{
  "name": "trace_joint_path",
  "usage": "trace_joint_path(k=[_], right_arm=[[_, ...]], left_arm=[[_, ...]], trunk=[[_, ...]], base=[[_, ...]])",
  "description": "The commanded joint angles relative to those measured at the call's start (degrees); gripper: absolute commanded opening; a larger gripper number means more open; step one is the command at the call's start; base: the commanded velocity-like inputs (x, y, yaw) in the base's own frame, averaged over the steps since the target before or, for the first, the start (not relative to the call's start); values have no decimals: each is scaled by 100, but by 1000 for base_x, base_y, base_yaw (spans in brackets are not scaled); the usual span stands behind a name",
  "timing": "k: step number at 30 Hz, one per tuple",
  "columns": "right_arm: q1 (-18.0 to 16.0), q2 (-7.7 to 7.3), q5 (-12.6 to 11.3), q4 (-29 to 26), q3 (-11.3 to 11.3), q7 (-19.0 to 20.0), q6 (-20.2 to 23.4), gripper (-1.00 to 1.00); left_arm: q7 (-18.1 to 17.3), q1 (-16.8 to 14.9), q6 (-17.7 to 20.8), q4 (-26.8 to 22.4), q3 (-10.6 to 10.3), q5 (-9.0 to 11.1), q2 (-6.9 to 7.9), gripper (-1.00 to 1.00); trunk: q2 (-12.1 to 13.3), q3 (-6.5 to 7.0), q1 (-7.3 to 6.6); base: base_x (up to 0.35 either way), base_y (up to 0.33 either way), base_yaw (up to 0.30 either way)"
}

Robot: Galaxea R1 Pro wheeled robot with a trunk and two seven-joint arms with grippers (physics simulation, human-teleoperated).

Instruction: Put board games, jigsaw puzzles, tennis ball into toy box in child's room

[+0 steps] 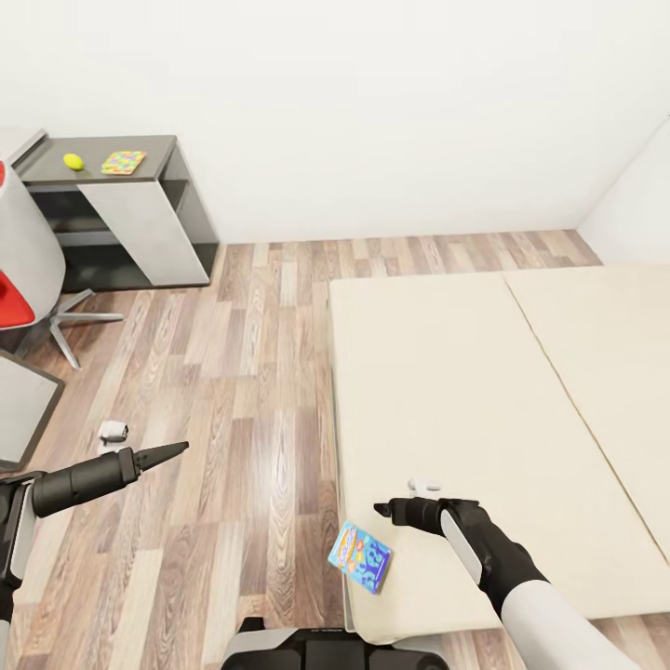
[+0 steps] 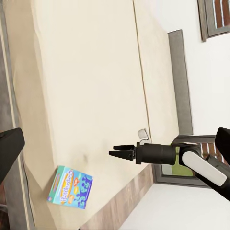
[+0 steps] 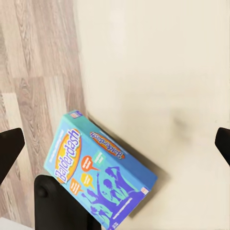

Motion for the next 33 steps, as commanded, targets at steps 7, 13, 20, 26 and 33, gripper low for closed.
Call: trace_joint_path(k=[7,13,20,26,33], right_arm=[[-2,1,-12,-8,25,-1,18,100],[-2,4,-12,-8,27,1,17,100],[-2,21,-12,-8,27,-1,16,100],[-2,34,-11,-8,36,-1,16,100],[-2,33,-5,-9,44,-1,16,100]], left_arm=[[-30,-3,60,-2,6,-14,0,100],[-25,-3,60,-2,2,-14,0,100],[-14,-3,59,-2,2,-20,-1,100],[-26,-3,60,-2,-1,-19,-6,100],[-36,-3,53,0,9,-37,3,100]], trunk=[[-9,60,3],[-9,117,3],[-9,183,3],[-9,240,3],[-9,307,3]], base=[[0,0,0],[0,0,0],[0,0,0],[0,0,0],[0,0,0]])
